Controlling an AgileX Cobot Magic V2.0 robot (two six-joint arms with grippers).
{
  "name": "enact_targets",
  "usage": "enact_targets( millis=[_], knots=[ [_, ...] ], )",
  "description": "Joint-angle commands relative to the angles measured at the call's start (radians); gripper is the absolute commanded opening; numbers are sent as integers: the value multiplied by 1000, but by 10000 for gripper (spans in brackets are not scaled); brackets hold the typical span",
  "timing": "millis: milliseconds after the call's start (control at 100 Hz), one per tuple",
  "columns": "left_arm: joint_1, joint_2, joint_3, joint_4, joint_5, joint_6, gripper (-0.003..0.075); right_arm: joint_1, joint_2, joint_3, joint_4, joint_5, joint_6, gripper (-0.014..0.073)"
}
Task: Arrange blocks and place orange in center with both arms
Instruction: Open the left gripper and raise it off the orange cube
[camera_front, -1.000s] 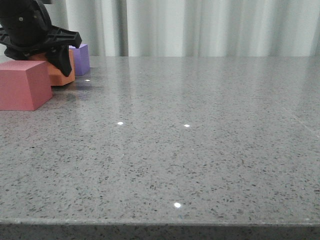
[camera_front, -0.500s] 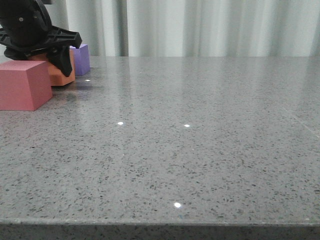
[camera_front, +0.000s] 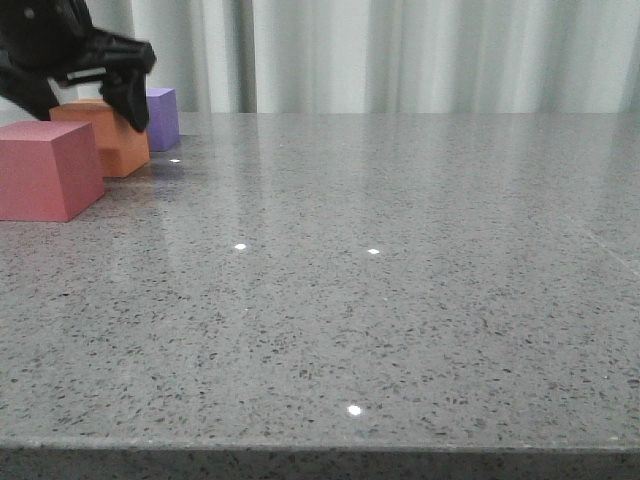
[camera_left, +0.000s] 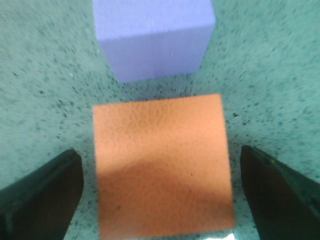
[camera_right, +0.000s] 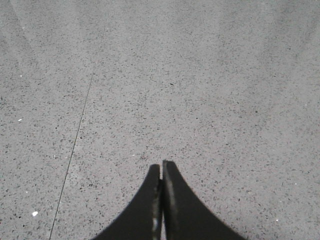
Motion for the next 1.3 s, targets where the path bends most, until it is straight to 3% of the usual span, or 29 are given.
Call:
enact_targets(
  millis=[0, 360, 670, 1020, 1290],
  knots=[
    [2, -103, -26, 7, -31, -4, 607, -7, 4, -26, -16, -73, -9, -110],
    [2, -384, 39, 9, 34, -4, 607, -7, 4, -26, -16, -73, -9, -110],
    [2, -747, 354, 9, -70, -4, 606, -7, 4, -26, -16, -73, -9, -110],
    [2, -1163, 685, 9, -87, -4, 606, -7, 4, -26, -16, -73, -9, -110],
    [2, -1429, 842, 9, -90, -4, 601, -7, 4, -26, -16, -73, -9, -110]
  ],
)
